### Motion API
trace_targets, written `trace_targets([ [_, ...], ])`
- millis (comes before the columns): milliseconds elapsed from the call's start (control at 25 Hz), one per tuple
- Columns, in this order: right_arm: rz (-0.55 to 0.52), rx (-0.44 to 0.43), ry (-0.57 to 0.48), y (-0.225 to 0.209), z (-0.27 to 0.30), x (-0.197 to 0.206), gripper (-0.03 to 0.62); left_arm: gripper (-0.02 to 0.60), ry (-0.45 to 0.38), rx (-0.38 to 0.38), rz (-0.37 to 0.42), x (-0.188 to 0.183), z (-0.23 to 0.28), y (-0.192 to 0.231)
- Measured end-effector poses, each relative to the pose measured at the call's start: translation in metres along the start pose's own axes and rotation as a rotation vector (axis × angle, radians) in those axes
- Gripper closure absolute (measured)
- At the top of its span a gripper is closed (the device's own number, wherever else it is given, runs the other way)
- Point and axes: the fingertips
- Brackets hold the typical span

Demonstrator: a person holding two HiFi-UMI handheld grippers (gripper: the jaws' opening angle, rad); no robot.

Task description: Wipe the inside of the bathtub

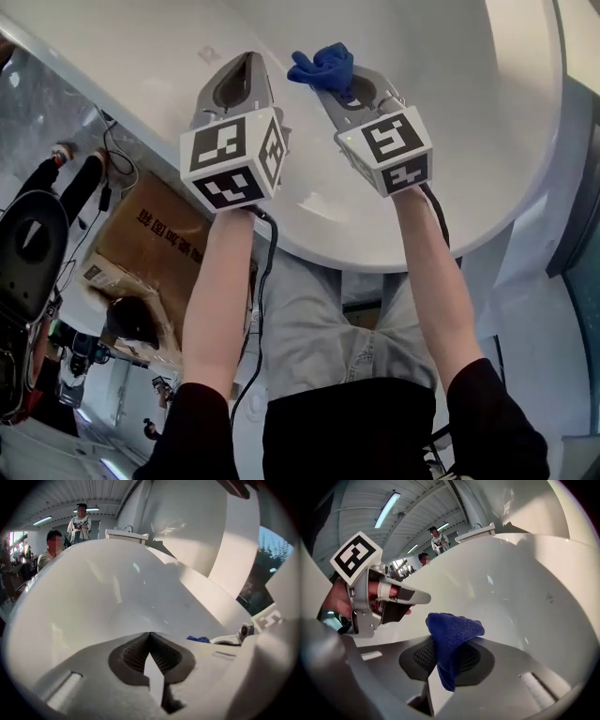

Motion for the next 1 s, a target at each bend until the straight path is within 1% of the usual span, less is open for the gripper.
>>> trace_targets([
  [200,0.04,-0.004,0.01,-0.02,0.049,0.037,0.517,0.58,0.03,0.024,0.032,0.01,0.045,0.011],
  [360,0.049,-0.003,0.023,-0.03,0.084,0.06,0.517,0.58,0.054,0.011,0.097,0.012,0.074,0.022],
  [400,0.046,-0.004,0.032,-0.034,0.094,0.063,0.517,0.58,0.059,0.011,0.095,0.012,0.082,0.025],
  [520,0.049,0.0,0.066,-0.045,0.117,0.078,0.516,0.58,0.08,0.023,0.046,0.015,0.102,0.029],
  [640,0.056,-0.017,0.1,-0.045,0.145,0.089,0.517,0.58,0.09,0.014,0.033,0.02,0.116,0.043],
  [760,0.062,-0.045,0.125,-0.037,0.175,0.102,0.517,0.58,0.139,-0.017,0.0,0.032,0.119,0.063],
  [800,0.065,-0.048,0.129,-0.039,0.183,0.105,0.517,0.58,0.147,-0.027,0.004,0.032,0.119,0.065],
  [880,0.085,-0.058,0.126,-0.043,0.194,0.107,0.517,0.58,0.146,-0.034,0.018,0.029,0.12,0.066],
  [1000,0.103,-0.093,0.132,-0.033,0.211,0.119,0.517,0.58,0.148,-0.047,-0.024,0.034,0.118,0.074],
])
Point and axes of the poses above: the fingertips, and each gripper's own axes: z forward along the fingers, y to its left, x out of its underside, and after that the axes turned 2 degrees about -z, right-handed
